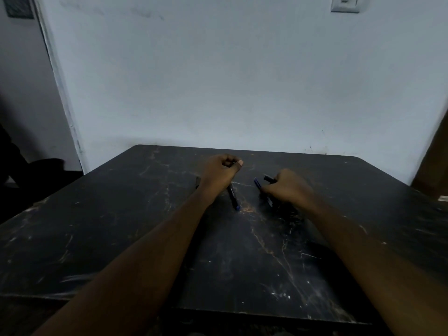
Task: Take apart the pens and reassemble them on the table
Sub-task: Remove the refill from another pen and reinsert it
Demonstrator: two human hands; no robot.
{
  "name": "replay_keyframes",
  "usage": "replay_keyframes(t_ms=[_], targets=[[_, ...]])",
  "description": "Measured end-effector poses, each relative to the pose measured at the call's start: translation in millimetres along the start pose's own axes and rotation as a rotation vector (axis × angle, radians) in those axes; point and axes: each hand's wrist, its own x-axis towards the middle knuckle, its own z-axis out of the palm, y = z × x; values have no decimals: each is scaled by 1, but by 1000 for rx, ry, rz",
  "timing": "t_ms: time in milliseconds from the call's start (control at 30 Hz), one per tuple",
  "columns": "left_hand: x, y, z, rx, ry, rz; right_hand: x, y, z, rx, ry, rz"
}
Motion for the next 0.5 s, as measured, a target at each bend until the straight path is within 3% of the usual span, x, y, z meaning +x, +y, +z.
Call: replay_keyframes(t_ms=[233,500], targets=[[1,-1,0,-21,-7,-26,2,4,-3,233,44,-24],[2,9,-2,-229,-79,-186,-9,-10,-2,537,95,-324]])
